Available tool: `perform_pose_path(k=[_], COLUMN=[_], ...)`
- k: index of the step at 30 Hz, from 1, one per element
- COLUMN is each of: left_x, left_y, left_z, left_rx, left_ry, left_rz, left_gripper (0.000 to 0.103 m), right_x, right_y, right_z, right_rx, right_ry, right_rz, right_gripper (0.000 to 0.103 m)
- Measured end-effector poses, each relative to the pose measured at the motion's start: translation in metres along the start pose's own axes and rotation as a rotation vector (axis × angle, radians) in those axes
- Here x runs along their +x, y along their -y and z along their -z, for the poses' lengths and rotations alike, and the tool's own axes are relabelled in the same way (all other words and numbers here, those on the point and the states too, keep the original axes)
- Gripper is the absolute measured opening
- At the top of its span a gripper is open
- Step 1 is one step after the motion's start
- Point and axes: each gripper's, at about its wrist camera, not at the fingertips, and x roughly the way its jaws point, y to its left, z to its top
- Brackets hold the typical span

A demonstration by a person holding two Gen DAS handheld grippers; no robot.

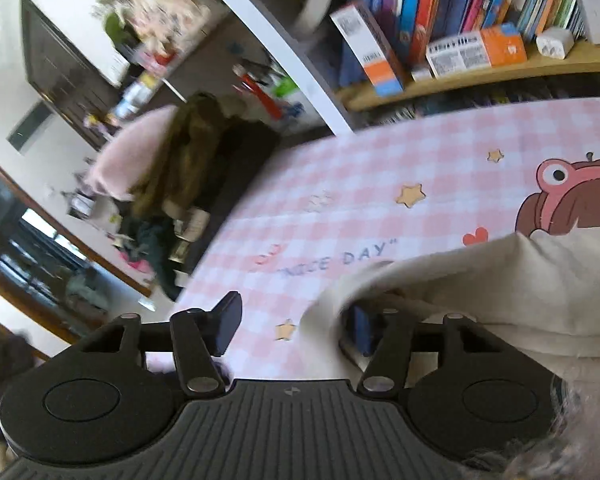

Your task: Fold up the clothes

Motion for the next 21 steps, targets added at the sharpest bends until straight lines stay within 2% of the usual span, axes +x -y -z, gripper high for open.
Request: perform_pose_path(k=[2,3,6,11,12,14,18,21], left_x=[0.011,0.017,0.037,0.069,0.074,0.086,0.11,0.112], left_y=[0.012,0.018,0.037,0.068,0.072,0.08,0.095,0.1], left_z=[-0.007,-0.008,-0.009,-0.03,-0.037,-0.048,-0.054,-0.051], left_rx=[0.054,0.08,0.163,0.339,0.366,0.414,0.537,0.575], left_ry=[0.008,0.001,-0.031,-0.019,-0.021,-0.035,-0.081,-0.087], left_rz=[0.031,0.047,0.076,0.018,0.023,0.038,0.001,0.019], left_gripper=[0.046,0.047,0.048,0.048,0.052,0.06,0.06,0.062], right_x=[-0.025,-0.038,-0.077,-0.11,-0.112,-0.117,-0.125,-0.134], right_y=[0.013,0.022,0.048,0.07,0.072,0.077,0.075,0.074], right_z=[0.004,0.007,0.019,0.048,0.055,0.069,0.086,0.089], right_rx=[0.062,0.082,0.112,0.043,0.033,0.021,0.011,0.004], right_ry=[0.05,0.073,0.12,0.09,0.078,0.049,0.037,0.047], right_rz=[0.008,0.045,0.212,0.536,0.577,0.636,0.655,0.67], right_gripper=[0.054,0.054,0.054,0.054,0.054,0.054,0.053,0.054])
